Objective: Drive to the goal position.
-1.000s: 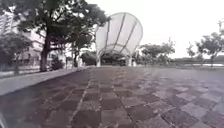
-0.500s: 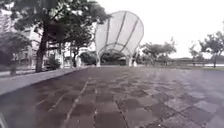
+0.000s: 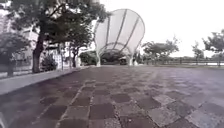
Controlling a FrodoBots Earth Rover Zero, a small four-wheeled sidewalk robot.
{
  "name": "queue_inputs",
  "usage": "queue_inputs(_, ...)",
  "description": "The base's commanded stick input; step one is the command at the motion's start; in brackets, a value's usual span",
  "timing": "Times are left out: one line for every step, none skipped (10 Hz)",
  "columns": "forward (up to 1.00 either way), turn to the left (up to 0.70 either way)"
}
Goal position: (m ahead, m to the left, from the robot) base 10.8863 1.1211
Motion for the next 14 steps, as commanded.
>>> queue_inputs(1.00,0.00)
queue_inputs(1.00,0.00)
queue_inputs(1.00,0.00)
queue_inputs(1.00,0.00)
queue_inputs(1.00,0.00)
queue_inputs(1.00,0.00)
queue_inputs(1.00,0.00)
queue_inputs(1.00,0.00)
queue_inputs(1.00,0.00)
queue_inputs(1.00,0.00)
queue_inputs(1.00,0.00)
queue_inputs(1.00,0.00)
queue_inputs(1.00,0.00)
queue_inputs(1.00,0.00)
